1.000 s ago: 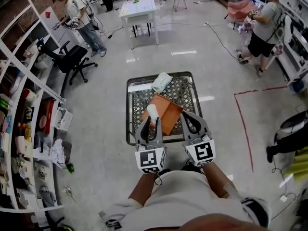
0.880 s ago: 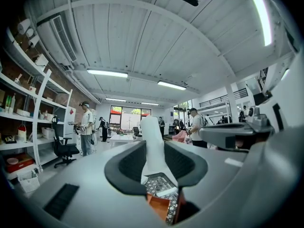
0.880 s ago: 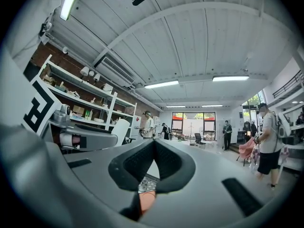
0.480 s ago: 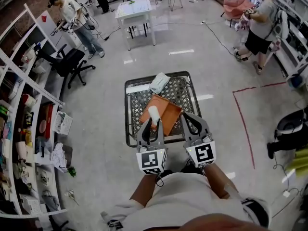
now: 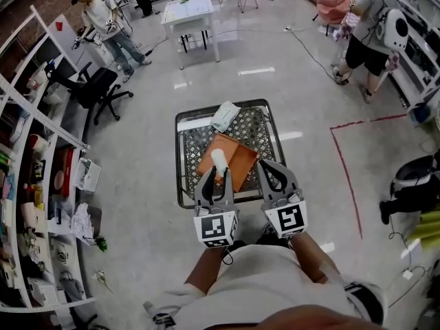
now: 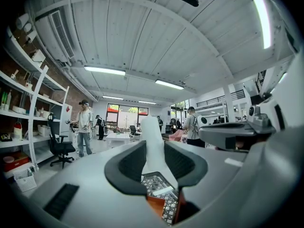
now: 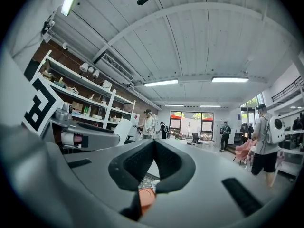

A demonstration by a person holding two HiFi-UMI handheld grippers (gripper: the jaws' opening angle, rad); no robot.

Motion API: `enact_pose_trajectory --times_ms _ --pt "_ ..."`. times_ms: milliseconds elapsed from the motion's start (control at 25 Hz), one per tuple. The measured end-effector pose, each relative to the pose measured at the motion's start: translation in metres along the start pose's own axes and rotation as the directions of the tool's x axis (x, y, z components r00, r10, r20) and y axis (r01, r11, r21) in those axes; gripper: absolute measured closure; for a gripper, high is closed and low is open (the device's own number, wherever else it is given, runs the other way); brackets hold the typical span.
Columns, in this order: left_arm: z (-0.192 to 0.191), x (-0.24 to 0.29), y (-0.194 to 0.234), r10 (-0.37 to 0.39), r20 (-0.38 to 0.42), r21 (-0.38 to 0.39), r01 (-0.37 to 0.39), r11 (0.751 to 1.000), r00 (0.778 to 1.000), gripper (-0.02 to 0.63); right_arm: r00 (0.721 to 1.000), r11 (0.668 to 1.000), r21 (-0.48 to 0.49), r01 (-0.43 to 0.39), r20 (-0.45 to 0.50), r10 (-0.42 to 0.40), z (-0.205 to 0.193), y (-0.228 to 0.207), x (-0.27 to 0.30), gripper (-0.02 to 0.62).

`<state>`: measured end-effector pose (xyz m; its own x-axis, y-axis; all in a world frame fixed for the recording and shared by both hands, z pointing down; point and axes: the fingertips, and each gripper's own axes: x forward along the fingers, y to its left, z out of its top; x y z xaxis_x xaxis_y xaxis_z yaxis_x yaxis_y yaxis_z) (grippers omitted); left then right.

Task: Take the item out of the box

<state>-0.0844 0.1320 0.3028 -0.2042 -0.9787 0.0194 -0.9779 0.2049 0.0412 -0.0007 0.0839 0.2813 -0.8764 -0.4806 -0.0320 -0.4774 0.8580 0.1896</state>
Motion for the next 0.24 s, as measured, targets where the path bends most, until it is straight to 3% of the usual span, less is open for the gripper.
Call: enact_pose_trajectory --times_ms 240 --pt "-0.001 0.0018 0.0 -0.003 -0.004 -0.016 0.003 1.0 1.0 0.482 1.0 1.0 -0.013 -0.013 -0.004 0.013 0.0007 0.0024 0.0026 0.591"
